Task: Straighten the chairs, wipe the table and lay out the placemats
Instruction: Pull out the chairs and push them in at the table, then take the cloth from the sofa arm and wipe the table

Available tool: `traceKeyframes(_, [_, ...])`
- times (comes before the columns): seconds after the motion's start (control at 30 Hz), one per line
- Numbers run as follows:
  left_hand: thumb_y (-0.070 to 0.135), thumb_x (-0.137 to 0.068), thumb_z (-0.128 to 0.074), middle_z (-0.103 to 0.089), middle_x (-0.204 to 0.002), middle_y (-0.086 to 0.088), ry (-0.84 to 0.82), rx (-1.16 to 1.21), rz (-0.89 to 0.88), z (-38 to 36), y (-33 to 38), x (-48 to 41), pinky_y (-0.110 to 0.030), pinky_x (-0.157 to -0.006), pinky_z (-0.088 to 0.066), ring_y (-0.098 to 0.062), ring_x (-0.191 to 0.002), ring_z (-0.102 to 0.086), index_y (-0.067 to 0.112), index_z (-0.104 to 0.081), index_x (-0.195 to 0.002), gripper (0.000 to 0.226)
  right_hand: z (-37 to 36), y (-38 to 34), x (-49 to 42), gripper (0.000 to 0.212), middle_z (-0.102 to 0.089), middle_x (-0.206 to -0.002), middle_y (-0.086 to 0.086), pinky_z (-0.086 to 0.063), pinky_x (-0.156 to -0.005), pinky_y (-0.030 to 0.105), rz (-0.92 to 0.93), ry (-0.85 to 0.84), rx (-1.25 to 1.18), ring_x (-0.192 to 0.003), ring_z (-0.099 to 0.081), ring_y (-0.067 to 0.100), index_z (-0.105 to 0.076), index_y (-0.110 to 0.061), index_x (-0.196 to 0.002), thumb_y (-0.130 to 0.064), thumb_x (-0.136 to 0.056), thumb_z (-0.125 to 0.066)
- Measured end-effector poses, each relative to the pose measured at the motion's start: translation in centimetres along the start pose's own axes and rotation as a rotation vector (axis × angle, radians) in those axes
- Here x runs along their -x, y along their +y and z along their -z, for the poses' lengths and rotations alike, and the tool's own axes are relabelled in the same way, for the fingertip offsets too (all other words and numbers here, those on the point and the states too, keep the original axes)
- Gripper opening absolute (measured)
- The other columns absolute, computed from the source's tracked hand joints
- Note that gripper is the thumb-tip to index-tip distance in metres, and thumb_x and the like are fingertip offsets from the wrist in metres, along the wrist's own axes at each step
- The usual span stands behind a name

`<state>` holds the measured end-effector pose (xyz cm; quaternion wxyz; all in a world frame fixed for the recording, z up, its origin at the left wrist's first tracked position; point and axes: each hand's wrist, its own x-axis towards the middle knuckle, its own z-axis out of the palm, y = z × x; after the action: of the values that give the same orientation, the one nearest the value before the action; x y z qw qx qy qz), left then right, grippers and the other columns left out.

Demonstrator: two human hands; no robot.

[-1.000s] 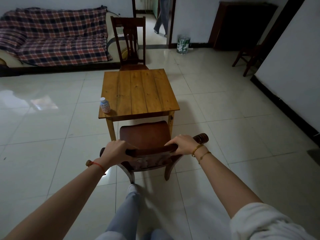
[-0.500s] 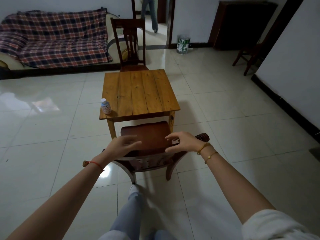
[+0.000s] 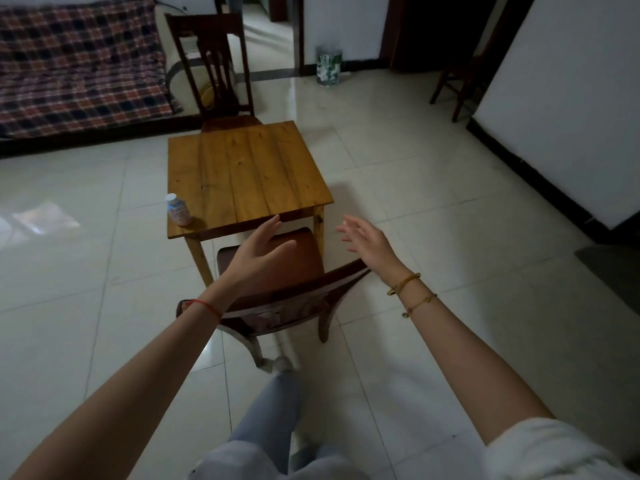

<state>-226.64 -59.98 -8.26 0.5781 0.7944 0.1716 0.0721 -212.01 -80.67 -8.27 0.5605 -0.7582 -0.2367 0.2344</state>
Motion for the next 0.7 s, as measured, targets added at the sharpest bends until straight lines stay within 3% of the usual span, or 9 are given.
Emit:
traceKeyframes(0.13, [0.049,-0.087,-0.064,-0.041,-0.152,0.008,-0.085,0.024,-0.039,-2.6,2.7,-1.5,-0.033,-0.115,-0.032,-0.004,-0.139,-0.037,0.029,-0.031,-0.151,0.075,2.3,-0.4,1.2,0.047,-0.06,-0.132,0.003,-0.049,-0.102,0.035,-0.066,0.075,-0.107,-0.118,-0.059,0.016,-0.045,-0.015,-0.142,-0.039,-0.102,-0.044])
traceKeyframes(0.37, [0.05,-0.079,-0.065,-0.036,-0.156,0.003,-0.243,0.049,-0.115,-8.5,7.5,-6.5,-0.039,-0.118,-0.03,-0.011,-0.143,-0.033,0.022,-0.03,-0.152,0.086,9.0,0.6,2.0,0.041,-0.062,-0.128,0.005,-0.052,-0.098,0.036,-0.083,0.272,-0.19,-0.115,-0.062,0.021,-0.051,-0.014,-0.138,-0.03,-0.1,-0.05])
traceKeyframes(0.7, [0.05,-0.082,-0.066,-0.038,-0.155,0.005,-0.354,0.048,-0.187,-19.7,11.9,-18.0,-0.035,-0.119,-0.027,-0.008,-0.141,-0.036,0.025,-0.029,-0.152,0.083,21.7,3.3,-2.4,0.045,-0.064,-0.126,-0.003,-0.053,-0.096,0.032,-0.081,0.378,-0.133,-0.112,-0.064,0.014,-0.05,-0.017,-0.139,-0.035,-0.098,-0.053])
